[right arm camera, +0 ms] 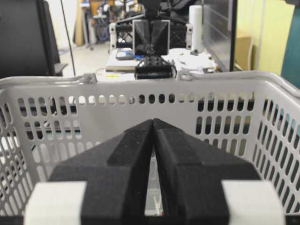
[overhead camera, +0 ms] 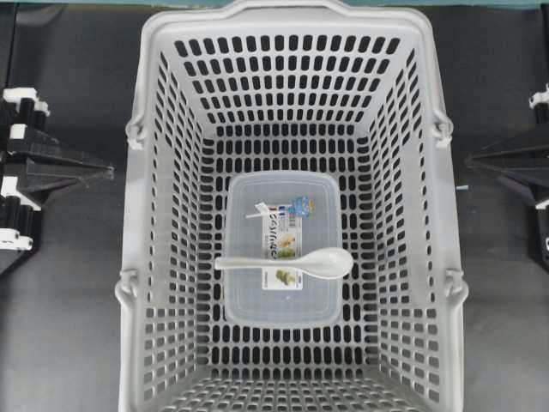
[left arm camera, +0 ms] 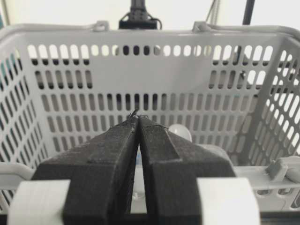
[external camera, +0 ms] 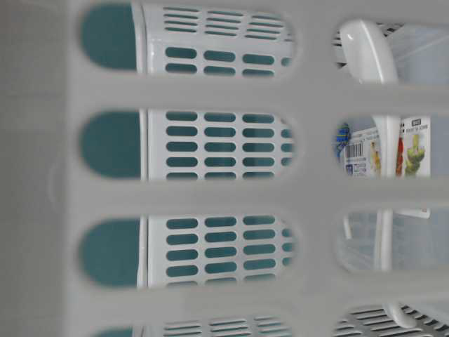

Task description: Pick up the chinese spoon from the shopping basket with the left arm.

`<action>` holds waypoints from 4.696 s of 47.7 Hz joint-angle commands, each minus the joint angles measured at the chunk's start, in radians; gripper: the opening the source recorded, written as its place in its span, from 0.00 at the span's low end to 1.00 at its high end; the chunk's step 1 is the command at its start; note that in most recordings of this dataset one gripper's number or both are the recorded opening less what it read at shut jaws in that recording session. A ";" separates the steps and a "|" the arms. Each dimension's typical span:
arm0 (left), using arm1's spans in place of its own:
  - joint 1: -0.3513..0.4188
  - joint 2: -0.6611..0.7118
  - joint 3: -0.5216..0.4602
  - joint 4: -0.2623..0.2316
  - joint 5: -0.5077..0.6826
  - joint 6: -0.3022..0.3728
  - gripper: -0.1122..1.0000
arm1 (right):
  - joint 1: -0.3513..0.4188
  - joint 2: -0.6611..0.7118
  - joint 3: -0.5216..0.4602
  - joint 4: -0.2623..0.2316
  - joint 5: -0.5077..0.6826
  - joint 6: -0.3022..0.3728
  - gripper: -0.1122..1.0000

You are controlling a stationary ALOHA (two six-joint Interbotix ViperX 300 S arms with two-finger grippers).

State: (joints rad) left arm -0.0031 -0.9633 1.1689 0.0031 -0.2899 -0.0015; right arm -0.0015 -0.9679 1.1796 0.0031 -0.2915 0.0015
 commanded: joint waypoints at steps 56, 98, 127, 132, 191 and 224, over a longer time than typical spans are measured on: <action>-0.133 0.764 -0.897 0.041 0.942 -0.028 0.10 | 0.005 0.002 -0.012 0.014 0.115 0.110 0.40; -0.156 1.135 -1.065 0.041 1.046 -0.152 0.85 | 0.008 -0.014 -0.002 0.014 0.109 0.107 0.74; -0.140 1.186 -1.025 0.041 1.094 -0.138 0.83 | 0.008 -0.021 0.005 0.014 0.107 0.107 0.74; -0.140 1.184 -1.023 0.041 1.095 -0.138 0.74 | 0.008 -0.021 0.005 0.014 0.109 0.107 0.74; -0.140 1.048 -1.422 0.041 1.473 -0.141 0.21 | 0.008 -0.021 0.014 0.014 0.106 0.109 0.74; -0.140 1.055 -1.422 0.041 1.473 -0.140 0.21 | 0.006 -0.020 0.017 0.014 0.110 0.110 0.74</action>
State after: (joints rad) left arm -0.1442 0.1135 -0.2332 0.0414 1.1873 -0.1427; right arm 0.0046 -0.9940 1.2026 0.0138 -0.1764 0.1104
